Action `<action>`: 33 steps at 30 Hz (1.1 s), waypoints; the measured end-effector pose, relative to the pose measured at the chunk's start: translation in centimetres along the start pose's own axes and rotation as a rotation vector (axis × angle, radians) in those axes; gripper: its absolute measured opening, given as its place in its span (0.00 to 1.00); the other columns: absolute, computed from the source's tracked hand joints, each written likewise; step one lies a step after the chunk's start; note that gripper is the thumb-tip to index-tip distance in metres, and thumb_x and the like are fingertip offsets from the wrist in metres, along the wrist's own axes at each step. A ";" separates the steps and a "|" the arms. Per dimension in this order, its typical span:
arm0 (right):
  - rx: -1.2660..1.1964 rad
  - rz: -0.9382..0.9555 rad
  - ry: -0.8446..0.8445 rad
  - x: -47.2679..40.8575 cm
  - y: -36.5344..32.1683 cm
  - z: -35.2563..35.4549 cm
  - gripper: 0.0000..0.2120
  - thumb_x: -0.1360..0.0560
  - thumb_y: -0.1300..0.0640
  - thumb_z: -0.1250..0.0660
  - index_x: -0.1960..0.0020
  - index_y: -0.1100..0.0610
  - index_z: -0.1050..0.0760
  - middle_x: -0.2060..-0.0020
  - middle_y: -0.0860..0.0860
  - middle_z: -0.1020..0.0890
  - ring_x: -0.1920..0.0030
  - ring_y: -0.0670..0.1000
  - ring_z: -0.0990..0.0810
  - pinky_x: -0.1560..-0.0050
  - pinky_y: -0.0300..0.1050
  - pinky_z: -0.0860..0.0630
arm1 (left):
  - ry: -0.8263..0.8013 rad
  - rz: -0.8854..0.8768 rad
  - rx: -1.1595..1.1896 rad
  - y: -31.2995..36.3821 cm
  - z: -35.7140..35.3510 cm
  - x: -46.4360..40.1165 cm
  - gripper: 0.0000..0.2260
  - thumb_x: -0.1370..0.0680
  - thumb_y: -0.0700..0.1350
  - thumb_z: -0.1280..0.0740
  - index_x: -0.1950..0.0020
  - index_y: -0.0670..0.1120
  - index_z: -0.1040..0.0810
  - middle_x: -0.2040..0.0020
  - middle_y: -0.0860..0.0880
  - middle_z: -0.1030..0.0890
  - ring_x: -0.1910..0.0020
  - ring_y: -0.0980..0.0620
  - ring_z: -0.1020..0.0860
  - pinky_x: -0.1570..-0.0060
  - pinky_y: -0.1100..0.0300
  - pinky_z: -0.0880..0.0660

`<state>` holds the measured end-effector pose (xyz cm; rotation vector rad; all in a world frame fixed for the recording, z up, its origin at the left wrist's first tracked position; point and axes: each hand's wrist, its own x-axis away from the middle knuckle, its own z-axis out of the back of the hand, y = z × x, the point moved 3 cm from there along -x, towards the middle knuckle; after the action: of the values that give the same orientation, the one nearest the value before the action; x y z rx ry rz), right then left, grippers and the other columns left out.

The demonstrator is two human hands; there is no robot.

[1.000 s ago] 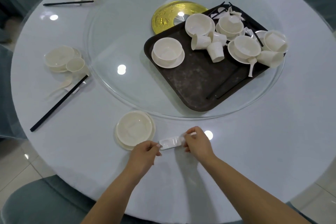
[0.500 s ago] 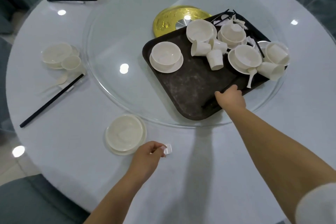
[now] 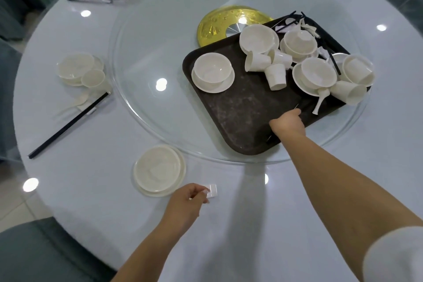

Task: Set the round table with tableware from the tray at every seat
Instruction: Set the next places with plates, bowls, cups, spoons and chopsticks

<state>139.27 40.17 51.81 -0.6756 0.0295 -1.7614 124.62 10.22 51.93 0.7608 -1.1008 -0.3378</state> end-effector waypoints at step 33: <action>-0.684 0.008 -0.107 10.6 0.7 -3.2 0.33 0.29 0.61 0.34 0.27 0.58 0.44 0.56 0.54 0.23 0.70 0.51 0.25 0.74 0.40 0.28 | -0.088 0.048 0.021 -2.4 3.0 2.4 0.06 0.20 0.45 0.35 0.51 0.47 0.18 0.57 0.48 0.16 0.69 0.57 0.22 0.66 0.68 0.27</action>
<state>136.89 29.44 53.43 -1.2542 0.5807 -1.6971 123.24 5.97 52.62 0.7425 -1.2049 -0.3219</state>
